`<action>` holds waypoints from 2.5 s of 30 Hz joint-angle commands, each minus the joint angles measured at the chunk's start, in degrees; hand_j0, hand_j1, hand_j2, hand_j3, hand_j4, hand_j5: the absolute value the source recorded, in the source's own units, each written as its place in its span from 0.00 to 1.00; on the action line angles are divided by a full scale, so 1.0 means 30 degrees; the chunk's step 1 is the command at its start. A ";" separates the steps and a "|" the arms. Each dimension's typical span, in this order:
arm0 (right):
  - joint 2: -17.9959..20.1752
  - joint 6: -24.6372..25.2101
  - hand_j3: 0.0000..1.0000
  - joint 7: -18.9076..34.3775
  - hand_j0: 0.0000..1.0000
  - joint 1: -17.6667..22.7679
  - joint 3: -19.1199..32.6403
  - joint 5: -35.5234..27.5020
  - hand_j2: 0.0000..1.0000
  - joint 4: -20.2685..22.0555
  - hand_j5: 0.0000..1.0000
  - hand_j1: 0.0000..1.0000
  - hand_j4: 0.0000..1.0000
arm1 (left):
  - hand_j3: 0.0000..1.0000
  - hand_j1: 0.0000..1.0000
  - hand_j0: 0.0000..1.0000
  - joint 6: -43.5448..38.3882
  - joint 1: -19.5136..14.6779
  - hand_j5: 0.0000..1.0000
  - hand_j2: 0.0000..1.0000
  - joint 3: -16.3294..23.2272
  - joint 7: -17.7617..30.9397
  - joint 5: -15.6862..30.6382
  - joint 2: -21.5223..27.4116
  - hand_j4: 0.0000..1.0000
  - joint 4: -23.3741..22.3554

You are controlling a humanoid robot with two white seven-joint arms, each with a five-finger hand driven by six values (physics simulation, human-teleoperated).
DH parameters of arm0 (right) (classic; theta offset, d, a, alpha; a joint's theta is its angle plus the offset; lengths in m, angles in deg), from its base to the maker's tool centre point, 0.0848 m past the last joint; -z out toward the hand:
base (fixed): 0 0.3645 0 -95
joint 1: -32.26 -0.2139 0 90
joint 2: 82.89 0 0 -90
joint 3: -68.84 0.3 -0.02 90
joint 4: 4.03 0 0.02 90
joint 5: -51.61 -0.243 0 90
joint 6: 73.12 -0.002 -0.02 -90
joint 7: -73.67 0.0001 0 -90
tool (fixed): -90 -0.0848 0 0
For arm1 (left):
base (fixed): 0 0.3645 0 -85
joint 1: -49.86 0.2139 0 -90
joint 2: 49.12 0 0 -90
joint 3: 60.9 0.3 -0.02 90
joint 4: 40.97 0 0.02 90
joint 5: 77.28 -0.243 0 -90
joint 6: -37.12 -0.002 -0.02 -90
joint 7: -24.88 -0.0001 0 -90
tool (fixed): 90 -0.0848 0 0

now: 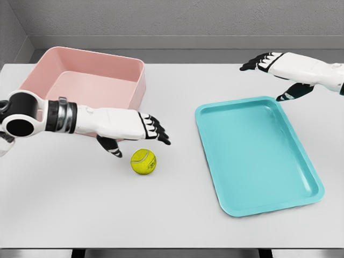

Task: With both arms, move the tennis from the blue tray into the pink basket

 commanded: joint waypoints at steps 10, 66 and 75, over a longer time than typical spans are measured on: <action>-0.0127 0.0037 1.00 -0.0005 1.00 0.0029 0.0008 -0.0121 1.00 -0.0875 1.00 1.00 1.00 | 1.00 1.00 1.00 -0.0188 0.0205 1.00 1.00 0.0581 -0.0008 -0.0971 -0.0595 1.00 -0.0657; 0.0078 0.0037 1.00 0.0141 1.00 -0.0146 0.0096 -0.0121 1.00 -0.1314 1.00 1.00 1.00 | 1.00 1.00 1.00 -0.0246 0.1523 1.00 1.00 0.0552 -0.0008 -0.2524 -0.1914 1.00 -0.1507; 0.0078 0.0037 1.00 0.0112 1.00 -0.0146 0.0096 -0.0121 1.00 -0.1314 1.00 1.00 1.00 | 0.95 0.95 0.95 -0.0246 0.1670 0.95 0.95 0.0552 -0.0008 -0.2553 -0.1885 0.95 -0.1507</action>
